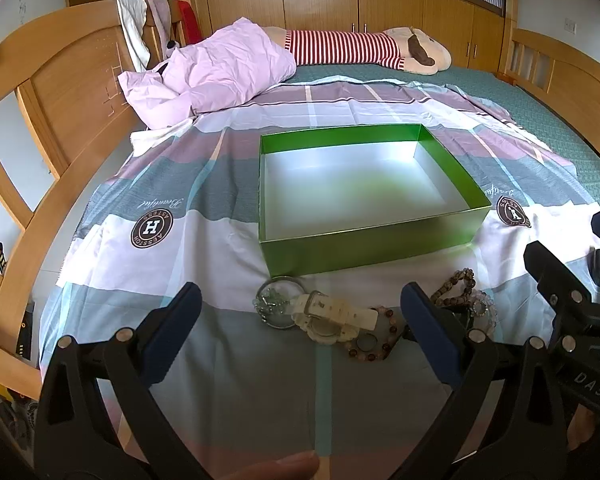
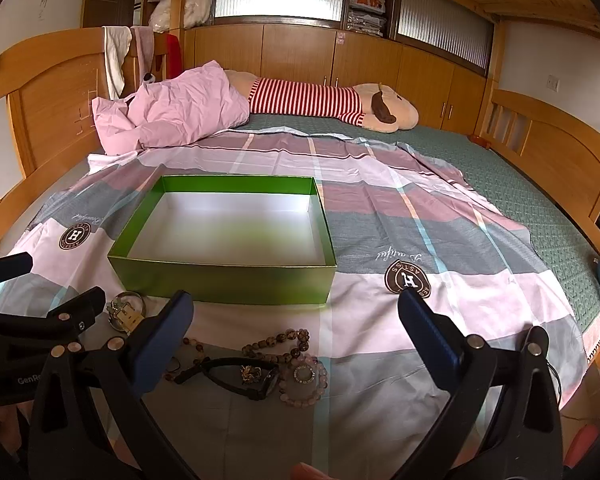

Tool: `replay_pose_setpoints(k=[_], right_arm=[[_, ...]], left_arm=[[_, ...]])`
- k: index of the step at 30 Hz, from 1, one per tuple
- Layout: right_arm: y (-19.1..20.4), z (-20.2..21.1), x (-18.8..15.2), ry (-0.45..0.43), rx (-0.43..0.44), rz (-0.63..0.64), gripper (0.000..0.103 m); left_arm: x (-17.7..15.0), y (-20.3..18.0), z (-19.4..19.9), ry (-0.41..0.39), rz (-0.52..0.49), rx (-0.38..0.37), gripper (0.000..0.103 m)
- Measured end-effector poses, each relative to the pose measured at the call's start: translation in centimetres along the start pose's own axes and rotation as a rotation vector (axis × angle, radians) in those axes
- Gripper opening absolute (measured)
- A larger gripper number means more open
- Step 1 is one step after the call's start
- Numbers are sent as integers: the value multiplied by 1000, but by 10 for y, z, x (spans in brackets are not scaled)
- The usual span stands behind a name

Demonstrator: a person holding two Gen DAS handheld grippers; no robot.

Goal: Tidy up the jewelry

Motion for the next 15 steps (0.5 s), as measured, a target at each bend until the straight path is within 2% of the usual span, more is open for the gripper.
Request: replay_pose_setpoints(k=[15], right_arm=[[0,-1,-1,1,-1,1,100]], left_arm=[[-2,0,0,1,-4,2,99]])
Point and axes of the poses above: each gripper's, at about its wrist camera, not at the fingertips, and z roughly against the way its jaws point, y to its left, x to its top, the point moved 4 cm from there along -z, roughly the way its jaws point, and after that the axes turned 4 degrees about x, right-handed, at the moved point
